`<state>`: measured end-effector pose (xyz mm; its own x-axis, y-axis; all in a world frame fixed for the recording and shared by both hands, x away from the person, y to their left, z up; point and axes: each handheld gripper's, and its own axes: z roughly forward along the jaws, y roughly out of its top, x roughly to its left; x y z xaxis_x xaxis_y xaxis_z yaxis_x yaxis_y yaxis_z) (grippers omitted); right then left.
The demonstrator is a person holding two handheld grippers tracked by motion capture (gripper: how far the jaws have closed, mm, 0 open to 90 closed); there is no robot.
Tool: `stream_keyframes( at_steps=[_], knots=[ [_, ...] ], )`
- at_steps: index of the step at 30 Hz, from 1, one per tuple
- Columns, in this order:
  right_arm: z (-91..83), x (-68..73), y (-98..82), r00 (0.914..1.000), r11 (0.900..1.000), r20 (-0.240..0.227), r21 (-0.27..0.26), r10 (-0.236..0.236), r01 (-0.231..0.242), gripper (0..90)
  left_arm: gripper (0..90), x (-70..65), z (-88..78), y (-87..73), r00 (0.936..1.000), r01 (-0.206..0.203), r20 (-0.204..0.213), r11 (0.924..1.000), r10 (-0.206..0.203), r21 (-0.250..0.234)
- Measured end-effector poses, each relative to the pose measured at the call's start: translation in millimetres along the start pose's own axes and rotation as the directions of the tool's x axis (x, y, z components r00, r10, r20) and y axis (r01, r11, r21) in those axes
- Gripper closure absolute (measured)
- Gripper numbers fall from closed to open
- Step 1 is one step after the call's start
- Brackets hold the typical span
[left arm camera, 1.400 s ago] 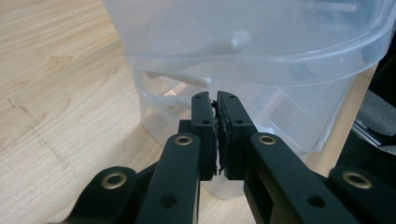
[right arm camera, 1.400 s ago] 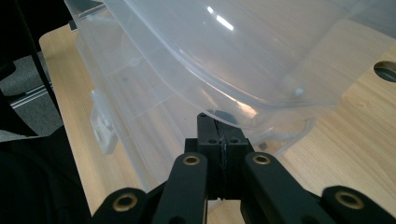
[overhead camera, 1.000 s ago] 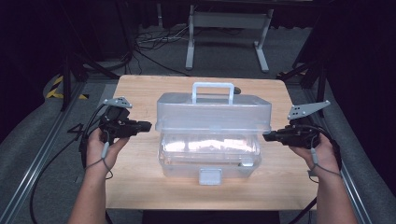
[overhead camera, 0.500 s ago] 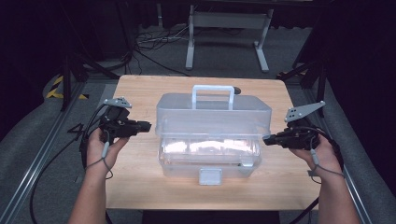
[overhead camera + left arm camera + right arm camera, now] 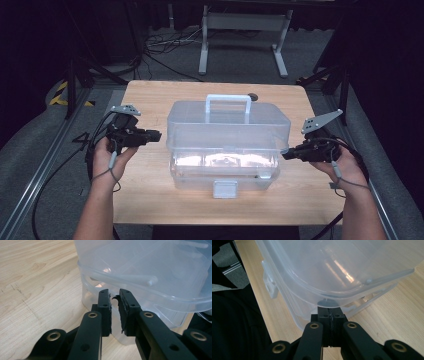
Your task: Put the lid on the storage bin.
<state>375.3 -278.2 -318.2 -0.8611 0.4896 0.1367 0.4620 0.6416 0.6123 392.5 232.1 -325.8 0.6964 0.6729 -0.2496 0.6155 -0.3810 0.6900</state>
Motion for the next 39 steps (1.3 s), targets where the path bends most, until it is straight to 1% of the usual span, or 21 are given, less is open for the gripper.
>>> stream_keyframes(
  at_steps=[3, 8, 16, 28, 32, 36, 39],
  knots=[
    [1.6, 0.1, -0.3, 1.0000, 1.000, -0.004, 0.013, -0.001, 0.001, 89.8, 79.7, 0.4, 0.0, -0.3, 1.0000, 0.004, -0.002, 1.0000, -0.004, -0.003],
    [3.8, 0.6, -0.8, 0.9999, 0.999, -0.014, 0.034, -0.003, 0.004, 89.7, 79.8, 0.5, 1.3, 0.1, 1.0000, -0.002, 0.005, 1.0000, 0.002, 0.005],
    [6.9, 0.6, -1.6, 0.9996, 0.998, -0.026, 0.059, -0.013, 0.015, 89.7, 79.8, 0.8, 0.7, -0.4, 1.0000, 0.006, 0.001, 1.0000, -0.006, 0.004],
    [11.2, 1.3, -2.5, 0.9991, 0.995, -0.038, 0.101, -0.020, 0.024, 89.6, 79.8, 2.7, 0.4, -0.8, 1.0000, 0.002, -0.001, 1.0000, -0.002, 0.002],
    [12.2, 1.9, -2.6, 0.9991, 0.993, -0.039, 0.112, -0.016, 0.021, 89.5, 79.8, 2.2, 0.8, -1.0, 1.0000, 0.007, 0.001, 1.0000, -0.007, 0.004],
    [13.9, 1.7, -3.0, 0.9988, 0.992, -0.046, 0.124, -0.018, 0.023, 89.5, 79.8, 2.7, 1.1, -0.8, 1.0000, 0.002, 0.000, 1.0000, -0.002, 0.003],
    [15.4, 1.9, -3.3, 0.9984, 0.990, -0.051, 0.138, -0.022, 0.029, 89.4, 79.8, 2.5, 1.5, -0.9, 1.0000, 0.005, 0.007, 1.0000, -0.006, 0.007]
  ],
)
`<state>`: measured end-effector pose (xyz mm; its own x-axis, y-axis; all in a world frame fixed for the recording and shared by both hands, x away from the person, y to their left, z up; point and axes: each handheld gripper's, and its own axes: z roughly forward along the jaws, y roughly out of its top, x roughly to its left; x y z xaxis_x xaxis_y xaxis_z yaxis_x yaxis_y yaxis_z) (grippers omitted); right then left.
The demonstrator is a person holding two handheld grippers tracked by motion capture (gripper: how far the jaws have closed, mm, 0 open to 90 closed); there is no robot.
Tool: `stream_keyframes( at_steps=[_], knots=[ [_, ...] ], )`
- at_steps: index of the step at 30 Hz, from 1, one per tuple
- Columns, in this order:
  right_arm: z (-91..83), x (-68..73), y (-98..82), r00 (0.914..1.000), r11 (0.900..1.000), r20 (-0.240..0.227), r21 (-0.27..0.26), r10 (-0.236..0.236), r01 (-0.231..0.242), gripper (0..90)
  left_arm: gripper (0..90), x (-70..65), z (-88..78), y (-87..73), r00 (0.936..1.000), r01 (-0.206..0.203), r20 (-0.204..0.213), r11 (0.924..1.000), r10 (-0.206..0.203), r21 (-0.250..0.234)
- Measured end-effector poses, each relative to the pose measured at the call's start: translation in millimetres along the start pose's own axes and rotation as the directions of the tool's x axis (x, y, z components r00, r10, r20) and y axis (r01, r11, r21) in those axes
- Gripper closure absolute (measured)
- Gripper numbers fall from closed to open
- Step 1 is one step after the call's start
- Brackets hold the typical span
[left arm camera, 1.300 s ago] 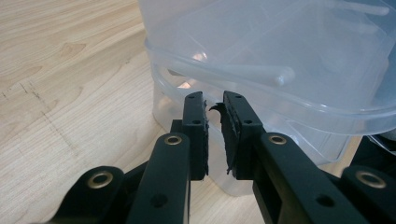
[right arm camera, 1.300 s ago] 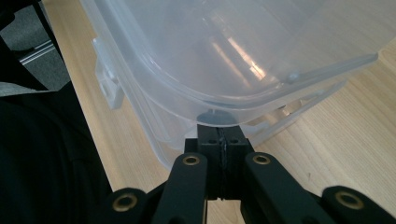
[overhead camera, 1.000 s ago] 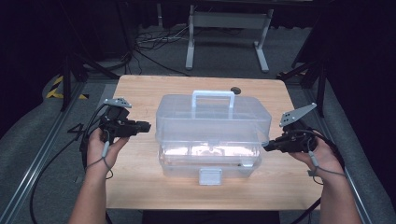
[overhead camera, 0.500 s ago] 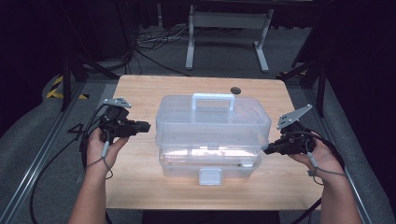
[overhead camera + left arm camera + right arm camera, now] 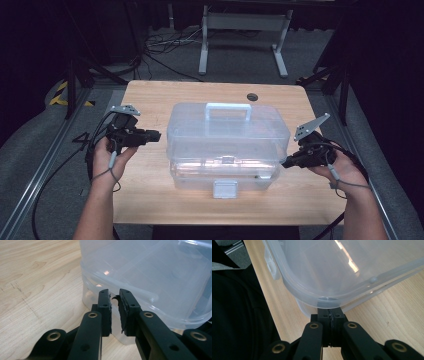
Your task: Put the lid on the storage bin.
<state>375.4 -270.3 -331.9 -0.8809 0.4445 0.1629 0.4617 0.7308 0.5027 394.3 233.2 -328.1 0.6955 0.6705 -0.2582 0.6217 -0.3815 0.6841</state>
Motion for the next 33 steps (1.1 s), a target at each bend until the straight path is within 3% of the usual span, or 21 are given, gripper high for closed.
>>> stream_keyframes(
  at_steps=[33],
  knots=[
    [16.6, -0.5, -0.5, 0.9994, 0.993, -0.033, 0.113, -0.014, 0.018, 88.5, 79.8, 1.6, 2.8, -0.7, 1.0000, 0.004, 0.004, 1.0000, -0.004, 0.008]
  ],
)
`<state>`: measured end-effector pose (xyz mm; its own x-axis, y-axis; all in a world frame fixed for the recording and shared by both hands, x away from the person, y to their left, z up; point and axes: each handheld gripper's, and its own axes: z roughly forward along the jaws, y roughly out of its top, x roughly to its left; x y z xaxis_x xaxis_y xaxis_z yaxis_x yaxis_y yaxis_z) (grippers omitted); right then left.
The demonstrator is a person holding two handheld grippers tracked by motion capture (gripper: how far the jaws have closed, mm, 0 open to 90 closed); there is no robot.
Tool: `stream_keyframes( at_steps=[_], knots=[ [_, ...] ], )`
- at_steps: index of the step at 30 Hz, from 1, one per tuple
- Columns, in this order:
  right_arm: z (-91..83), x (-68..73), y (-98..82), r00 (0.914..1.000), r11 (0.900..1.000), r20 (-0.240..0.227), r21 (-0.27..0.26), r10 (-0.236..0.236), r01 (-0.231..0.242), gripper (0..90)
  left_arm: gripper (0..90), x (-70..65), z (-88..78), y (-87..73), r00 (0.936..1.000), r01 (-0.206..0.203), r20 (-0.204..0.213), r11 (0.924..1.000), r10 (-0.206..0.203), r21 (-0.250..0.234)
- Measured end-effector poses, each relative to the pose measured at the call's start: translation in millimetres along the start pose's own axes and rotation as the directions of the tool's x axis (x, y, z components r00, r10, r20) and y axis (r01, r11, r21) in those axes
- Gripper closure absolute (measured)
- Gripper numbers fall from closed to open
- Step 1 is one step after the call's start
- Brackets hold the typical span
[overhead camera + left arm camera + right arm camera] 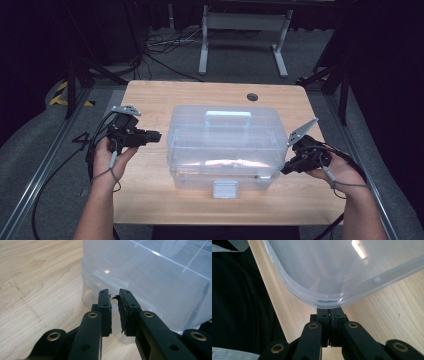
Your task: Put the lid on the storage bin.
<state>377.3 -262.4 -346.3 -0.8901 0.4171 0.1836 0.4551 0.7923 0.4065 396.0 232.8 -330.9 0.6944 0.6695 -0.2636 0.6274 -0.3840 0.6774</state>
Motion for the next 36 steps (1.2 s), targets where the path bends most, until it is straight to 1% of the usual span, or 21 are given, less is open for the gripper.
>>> stream_keyframes(
  at_steps=[1, 5, 12, 17, 22, 28, 31, 32, 33, 36],
  knots=[
    [0.3, -0.1, 0.0, 1.0000, 1.000, -0.001, 0.002, 0.000, 0.000, 88.5, 79.9, 0.4, 0.1, 0.1, 1.0000, -0.004, 0.000, 1.0000, 0.004, 0.001],
    [1.9, -0.2, -0.1, 1.0000, 1.000, -0.005, 0.014, -0.002, 0.002, 88.0, 79.9, 0.3, 0.3, -0.1, 1.0000, 0.003, 0.002, 1.0000, -0.003, 0.003],
    [4.4, -0.1, -0.2, 1.0000, 0.999, -0.008, 0.034, -0.004, 0.005, 87.9, 79.9, 0.1, 1.2, 0.0, 1.0000, 0.001, -0.004, 1.0000, -0.001, 0.009],
    [5.7, -0.4, -0.6, 0.9999, 0.999, -0.008, 0.045, -0.010, 0.010, 87.9, 79.8, 0.5, 1.5, 0.0, 1.0000, -0.001, 0.000, 1.0000, 0.001, 0.010],
    [7.5, -0.5, -1.3, 0.9999, 0.998, -0.005, 0.068, -0.014, 0.014, 88.1, 79.8, 0.7, 1.6, -0.3, 1.0000, 0.003, 0.000, 0.9999, -0.003, 0.010],
    [7.4, -0.8, -2.4, 0.9999, 0.997, -0.012, 0.072, -0.005, 0.006, 88.1, 79.8, 1.5, 2.4, -0.4, 1.0000, 0.005, -0.001, 0.9999, -0.005, 0.014],
    [7.2, -1.3, -3.5, 0.9999, 0.996, -0.006, 0.087, -0.009, 0.010, 88.0, 79.8, 1.8, 2.6, -0.4, 1.0000, 0.003, -0.001, 0.9999, -0.003, 0.014],
    [8.1, -1.4, -3.8, 1.0000, 0.995, -0.001, 0.096, -0.005, 0.005, 87.7, 79.8, 2.0, 2.7, -0.5, 1.0000, 0.002, -0.001, 0.9999, -0.002, 0.015],
    [9.9, -1.8, -3.6, 1.0000, 0.995, -0.009, 0.097, 0.002, -0.001, 87.7, 79.8, 2.6, 2.8, -0.6, 1.0000, -0.001, -0.002, 0.9999, 0.001, 0.013],
    [10.4, -2.2, -3.7, 0.9999, 0.995, -0.011, 0.100, -0.002, 0.003, 87.8, 79.8, 3.0, 2.4, -1.3, 0.9999, 0.011, 0.001, 0.9998, -0.011, 0.016]
  ],
)
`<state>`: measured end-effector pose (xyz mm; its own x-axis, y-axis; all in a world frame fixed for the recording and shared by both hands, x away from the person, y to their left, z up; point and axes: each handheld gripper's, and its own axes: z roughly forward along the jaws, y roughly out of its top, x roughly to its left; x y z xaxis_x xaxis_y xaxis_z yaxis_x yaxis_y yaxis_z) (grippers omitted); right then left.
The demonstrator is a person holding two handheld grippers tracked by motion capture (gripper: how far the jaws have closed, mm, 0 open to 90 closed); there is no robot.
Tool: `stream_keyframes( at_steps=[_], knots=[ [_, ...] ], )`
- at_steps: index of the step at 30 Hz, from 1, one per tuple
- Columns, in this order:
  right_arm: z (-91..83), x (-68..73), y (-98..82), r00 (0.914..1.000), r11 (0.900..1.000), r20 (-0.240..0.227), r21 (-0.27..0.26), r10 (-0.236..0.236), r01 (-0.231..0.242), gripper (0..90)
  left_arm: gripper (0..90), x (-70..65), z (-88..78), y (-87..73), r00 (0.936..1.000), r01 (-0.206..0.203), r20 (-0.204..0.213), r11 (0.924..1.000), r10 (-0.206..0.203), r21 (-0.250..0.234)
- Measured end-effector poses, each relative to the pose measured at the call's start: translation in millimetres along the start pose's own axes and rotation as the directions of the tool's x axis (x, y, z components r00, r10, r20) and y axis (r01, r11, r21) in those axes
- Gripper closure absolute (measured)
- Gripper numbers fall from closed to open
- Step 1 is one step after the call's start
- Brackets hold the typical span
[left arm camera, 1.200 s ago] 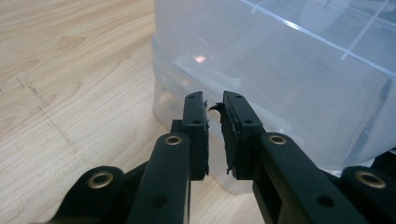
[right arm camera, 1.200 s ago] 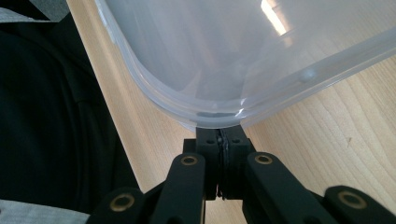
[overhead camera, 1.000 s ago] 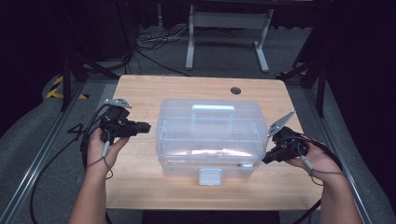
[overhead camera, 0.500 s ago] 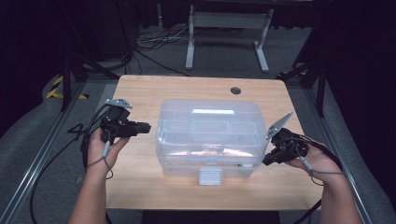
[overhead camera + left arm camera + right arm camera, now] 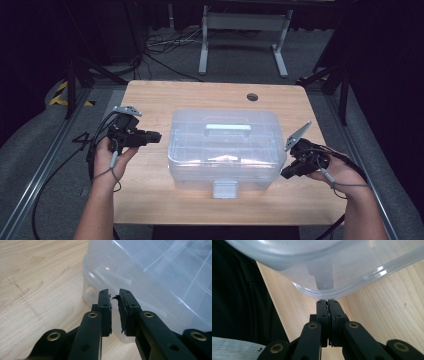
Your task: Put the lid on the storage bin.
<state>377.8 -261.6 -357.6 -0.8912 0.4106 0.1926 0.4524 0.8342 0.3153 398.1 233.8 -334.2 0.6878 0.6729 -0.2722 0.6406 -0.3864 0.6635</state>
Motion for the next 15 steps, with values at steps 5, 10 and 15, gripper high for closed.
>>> stream_keyframes(
  at_steps=[5, 10, 15],
  knots=[
    [0.4, 0.0, -0.3, 0.9999, 1.000, -0.011, -0.003, -0.003, 0.003, 87.0, 79.4, 0.7, 0.1, -0.2, 1.0000, -0.002, -0.002, 1.0000, 0.002, -0.001],
    [-0.7, -1.8, -2.5, 0.9997, 1.000, -0.023, -0.013, -0.005, 0.005, 85.0, 75.4, 1.0, 0.7, -0.6, 0.9999, 0.005, -0.011, 1.0000, -0.005, -0.003],
    [-4.8, -2.7, -7.0, 0.9995, 1.000, -0.031, -0.024, -0.005, 0.004, 81.7, 71.4, 2.1, 1.0, -1.5, 0.9997, 0.005, -0.024, 0.9999, -0.005, -0.009]
  ],
)
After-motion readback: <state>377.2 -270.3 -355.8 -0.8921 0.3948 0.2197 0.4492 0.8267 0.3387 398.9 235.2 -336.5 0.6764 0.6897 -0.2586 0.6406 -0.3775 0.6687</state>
